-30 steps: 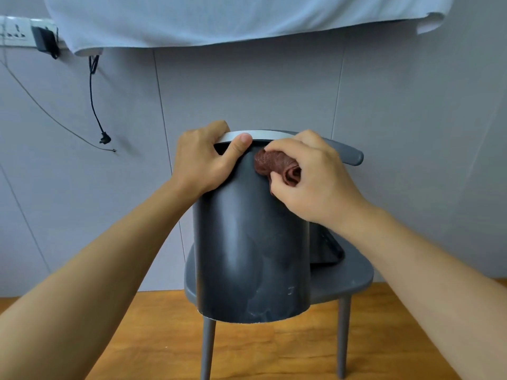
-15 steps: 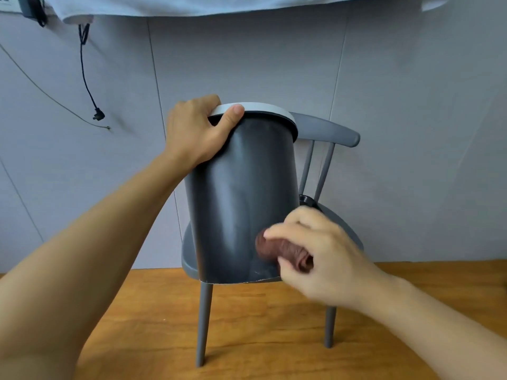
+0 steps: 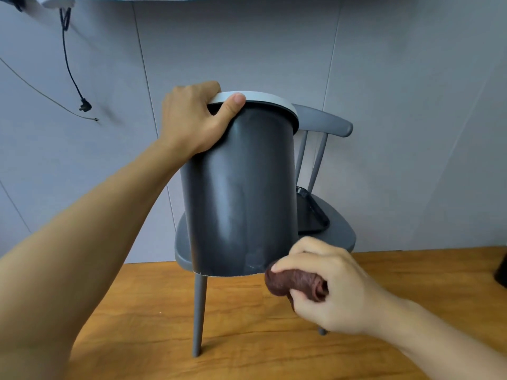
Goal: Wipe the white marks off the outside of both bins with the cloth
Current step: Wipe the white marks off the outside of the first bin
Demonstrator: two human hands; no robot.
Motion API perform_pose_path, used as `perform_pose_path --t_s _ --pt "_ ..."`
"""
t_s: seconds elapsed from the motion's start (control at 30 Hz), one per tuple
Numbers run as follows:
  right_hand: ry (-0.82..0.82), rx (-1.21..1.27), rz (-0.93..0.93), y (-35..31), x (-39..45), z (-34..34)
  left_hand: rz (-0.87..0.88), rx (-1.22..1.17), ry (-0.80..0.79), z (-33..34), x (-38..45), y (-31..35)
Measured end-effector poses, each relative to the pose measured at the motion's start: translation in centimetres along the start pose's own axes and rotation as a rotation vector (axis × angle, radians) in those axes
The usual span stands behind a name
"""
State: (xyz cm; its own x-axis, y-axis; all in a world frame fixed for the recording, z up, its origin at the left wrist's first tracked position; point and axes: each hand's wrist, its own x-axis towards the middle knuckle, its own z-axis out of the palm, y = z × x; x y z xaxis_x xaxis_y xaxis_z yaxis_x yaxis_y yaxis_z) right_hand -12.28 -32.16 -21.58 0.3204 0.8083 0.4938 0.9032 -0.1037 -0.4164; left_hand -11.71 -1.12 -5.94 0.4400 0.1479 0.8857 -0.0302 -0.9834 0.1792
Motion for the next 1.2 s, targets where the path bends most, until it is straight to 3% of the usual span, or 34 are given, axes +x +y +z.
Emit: perform_pose_path --t_s 0.17,0.37,0.53,0.6,0.87,1.2 --pt "0.267 0.015 0.040 -0.2 2.9 -1.9 0.005 0.017 0.002 0.0 0.0 0.1" --pt "0.205 -0.172 -0.007 -2.5 4.7 0.2 -0.003 0.060 0.000 0.1 0.1 0.6" --pt "-0.084 -0.232 -0.062 -3.1 0.6 2.2 0.002 0.102 0.018 0.1 0.1 1.0" --pt "-0.131 -0.158 -0.024 -3.0 -0.9 2.8 0.003 0.110 0.021 0.2 0.0 1.2" --pt "0.175 0.102 0.066 -3.3 -0.6 1.8 -0.006 0.041 0.016 -1.8 -1.0 -0.3" --pt "0.193 0.270 0.121 -3.5 4.0 0.0 -0.012 -0.116 0.141 -9.7 -3.3 -5.1"
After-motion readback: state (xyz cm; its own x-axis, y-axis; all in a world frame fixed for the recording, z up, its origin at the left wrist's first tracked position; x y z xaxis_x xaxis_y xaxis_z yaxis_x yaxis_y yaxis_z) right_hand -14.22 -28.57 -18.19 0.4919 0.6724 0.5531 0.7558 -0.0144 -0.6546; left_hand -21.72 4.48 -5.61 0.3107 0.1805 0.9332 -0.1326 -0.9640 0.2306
